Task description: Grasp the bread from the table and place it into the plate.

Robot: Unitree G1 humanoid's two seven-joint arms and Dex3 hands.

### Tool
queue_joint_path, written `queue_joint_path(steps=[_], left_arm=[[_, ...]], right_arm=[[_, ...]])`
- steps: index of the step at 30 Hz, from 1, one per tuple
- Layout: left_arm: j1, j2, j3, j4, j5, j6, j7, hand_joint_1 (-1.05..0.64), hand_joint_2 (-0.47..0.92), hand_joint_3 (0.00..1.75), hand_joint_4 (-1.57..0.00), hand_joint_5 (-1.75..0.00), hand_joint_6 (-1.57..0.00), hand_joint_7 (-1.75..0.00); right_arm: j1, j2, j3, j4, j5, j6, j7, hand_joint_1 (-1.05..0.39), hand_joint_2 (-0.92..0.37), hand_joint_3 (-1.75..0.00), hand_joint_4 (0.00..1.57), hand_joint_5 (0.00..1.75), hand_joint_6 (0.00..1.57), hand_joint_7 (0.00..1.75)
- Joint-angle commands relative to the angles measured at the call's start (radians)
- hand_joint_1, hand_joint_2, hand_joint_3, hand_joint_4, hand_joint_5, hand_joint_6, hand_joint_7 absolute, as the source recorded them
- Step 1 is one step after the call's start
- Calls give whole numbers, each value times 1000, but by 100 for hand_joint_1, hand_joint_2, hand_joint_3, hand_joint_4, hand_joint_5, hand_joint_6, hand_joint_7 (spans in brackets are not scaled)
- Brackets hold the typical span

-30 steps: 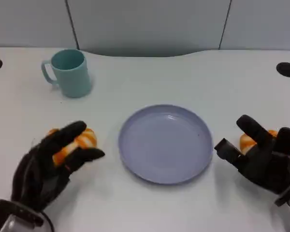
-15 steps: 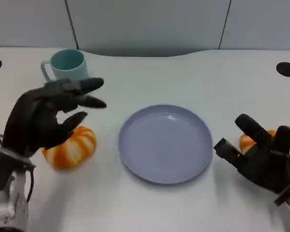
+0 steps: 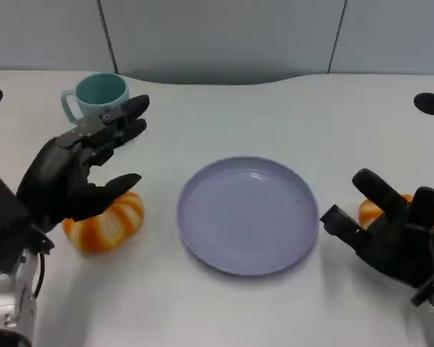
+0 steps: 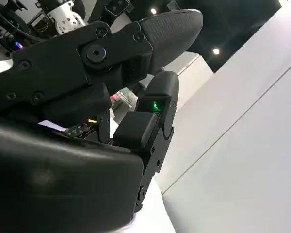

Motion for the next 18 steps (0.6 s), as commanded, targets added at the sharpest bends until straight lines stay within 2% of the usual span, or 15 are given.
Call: queue_joint_path(steps=[1, 3, 7, 12, 18], left_arm=[[-128, 96, -252, 344, 388, 76, 312, -100, 92, 17, -1, -16, -15, 0], [-195, 125, -421, 562, 615, 154, 497, -103, 92, 12, -3, -5, -8, -1], [-244, 133, -552, 670, 755, 224, 589, -105, 92, 16, -3, -2, -7, -1], [-278, 134, -625, 740, 828, 232, 669, -105, 92, 17, -6, -3, -10, -2], [-284, 140, -628, 750, 819, 209, 680, -103, 92, 15, -11, -6, -13, -3]], right_arm=[[32, -5, -6, -37, 7, -7, 19, -56, -92, -3, 67, 132, 101, 27], [54, 7, -15, -53, 23, -4, 35, -52, -92, -5, 67, 131, 100, 27], [56, 3, -9, -61, 22, 12, 54, -52, -92, -6, 66, 130, 100, 26], [63, 4, -5, -80, 16, 17, 48, -52, -92, -6, 65, 130, 101, 26], [65, 2, -1, -91, 17, 40, 44, -52, -92, -5, 64, 130, 100, 26]])
